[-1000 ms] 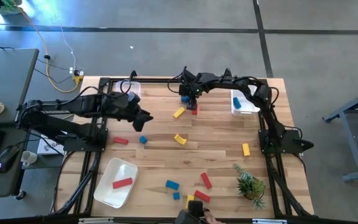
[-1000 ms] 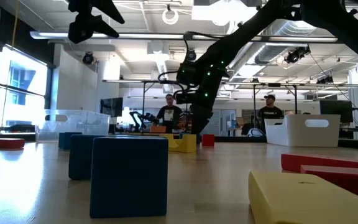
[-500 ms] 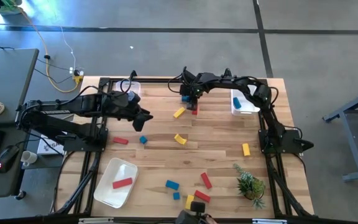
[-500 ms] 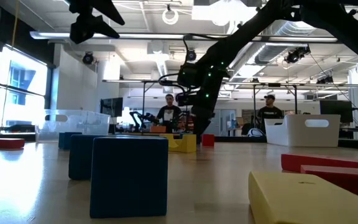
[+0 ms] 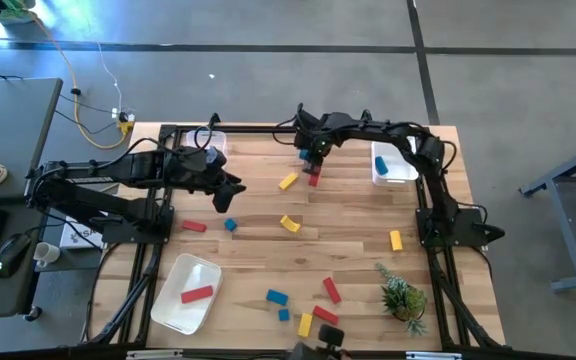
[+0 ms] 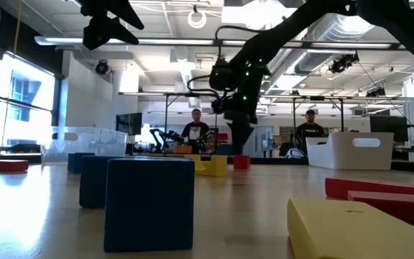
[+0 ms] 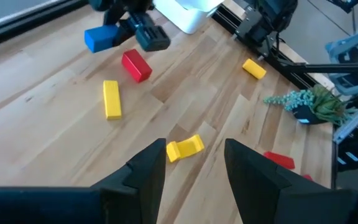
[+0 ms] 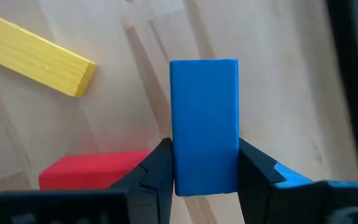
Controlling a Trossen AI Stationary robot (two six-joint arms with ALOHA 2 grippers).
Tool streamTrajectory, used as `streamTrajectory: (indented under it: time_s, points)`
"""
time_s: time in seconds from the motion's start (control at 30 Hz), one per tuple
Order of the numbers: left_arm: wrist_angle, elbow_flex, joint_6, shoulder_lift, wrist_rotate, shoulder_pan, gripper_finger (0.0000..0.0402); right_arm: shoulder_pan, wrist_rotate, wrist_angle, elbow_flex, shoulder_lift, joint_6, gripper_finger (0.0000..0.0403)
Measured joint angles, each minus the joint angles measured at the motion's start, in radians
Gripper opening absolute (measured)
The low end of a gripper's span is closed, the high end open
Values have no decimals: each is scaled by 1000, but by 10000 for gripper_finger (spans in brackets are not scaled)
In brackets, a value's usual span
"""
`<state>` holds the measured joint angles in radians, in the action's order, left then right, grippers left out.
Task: Sort & place blocks by color
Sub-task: Put the blue block into the top white bin
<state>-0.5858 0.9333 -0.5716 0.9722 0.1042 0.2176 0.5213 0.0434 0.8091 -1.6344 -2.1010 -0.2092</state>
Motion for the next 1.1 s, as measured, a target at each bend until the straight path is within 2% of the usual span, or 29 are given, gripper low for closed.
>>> streamTrajectory:
  time_s: [0.6,0.87,1.1]
  points:
    - [0,0,15,0,42,0,152,3,176,170,0,276,155,108]
    - [0,0,25,0,42,0,152,17,318,291,0,378,234,108]
    - [0,0,32,0,42,0,152,23,453,492,0,445,369,108]
